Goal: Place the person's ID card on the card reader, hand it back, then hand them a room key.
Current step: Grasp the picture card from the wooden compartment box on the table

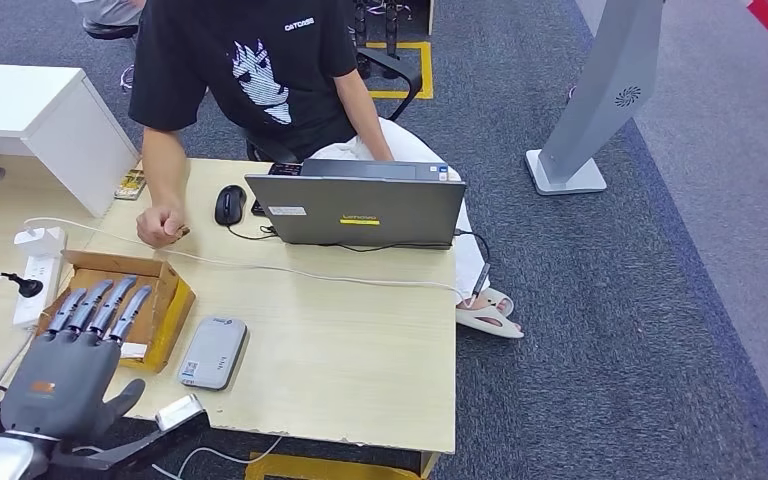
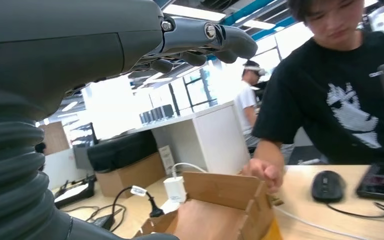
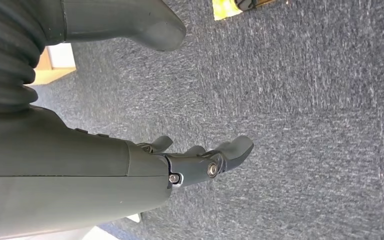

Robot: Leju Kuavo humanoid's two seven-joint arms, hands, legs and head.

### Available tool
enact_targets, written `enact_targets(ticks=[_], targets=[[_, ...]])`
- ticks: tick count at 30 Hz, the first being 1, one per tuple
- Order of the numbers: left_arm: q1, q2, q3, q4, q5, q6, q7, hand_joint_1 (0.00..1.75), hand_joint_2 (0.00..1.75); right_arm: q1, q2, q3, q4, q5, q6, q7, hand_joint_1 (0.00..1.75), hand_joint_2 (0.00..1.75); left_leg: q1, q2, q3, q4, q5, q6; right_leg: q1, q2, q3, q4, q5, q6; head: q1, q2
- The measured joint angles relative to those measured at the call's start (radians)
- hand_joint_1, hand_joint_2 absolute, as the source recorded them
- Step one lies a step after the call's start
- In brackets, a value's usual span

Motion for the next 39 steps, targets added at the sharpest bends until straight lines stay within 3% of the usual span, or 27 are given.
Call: enact_targets(ticks=[7, 20, 27, 39], targets=[[-0.079, -0.082, 0.197, 0.091, -0.016, -0.015, -0.061, 0.0, 1.75, 0.0, 0.0, -0.005, 0.0, 0.091, 0.017, -0.052, 0.0, 1.75, 0.0, 0.0, 0.0, 0.0, 0.0, 0.0, 0.0, 0.0, 0.0, 0.0, 0.0, 0.0, 0.0, 0.0], [-0.175, -0.17, 0.344, 0.235, -0.07, 0.021, -0.105, 0.0, 1.75, 0.001, 0.0, -0.053, 0.008, 0.271, 0.011, -0.138, 0.0, 1.75, 0.0, -0.001, -0.001, 0.0, 0.0, 0.0, 0.0, -0.001, 0.0, 0.0, 0.0, 0.0, 0.0, 0.0], [-0.223, -0.178, 0.381, 0.319, -0.074, 0.026, -0.111, 0.0, 1.75, 0.005, 0.0, -0.11, 0.019, 0.368, 0.003, -0.184, 0.0, 1.75, 0.0, -0.002, -0.001, 0.0, 0.0, 0.0, 0.0, -0.002, 0.001, 0.0, 0.0, 0.0, 0.0, 0.0], [-0.259, -0.182, 0.387, 0.398, -0.103, 0.075, -0.084, 0.0, 1.75, 0.007, 0.0, -0.137, 0.035, 0.409, -0.018, -0.21, 0.0, 1.75, 0.0, -0.003, -0.002, 0.0, 0.0, 0.0, 0.0, -0.003, 0.001, 0.0, 0.0, 0.0, 0.0, 0.0]])
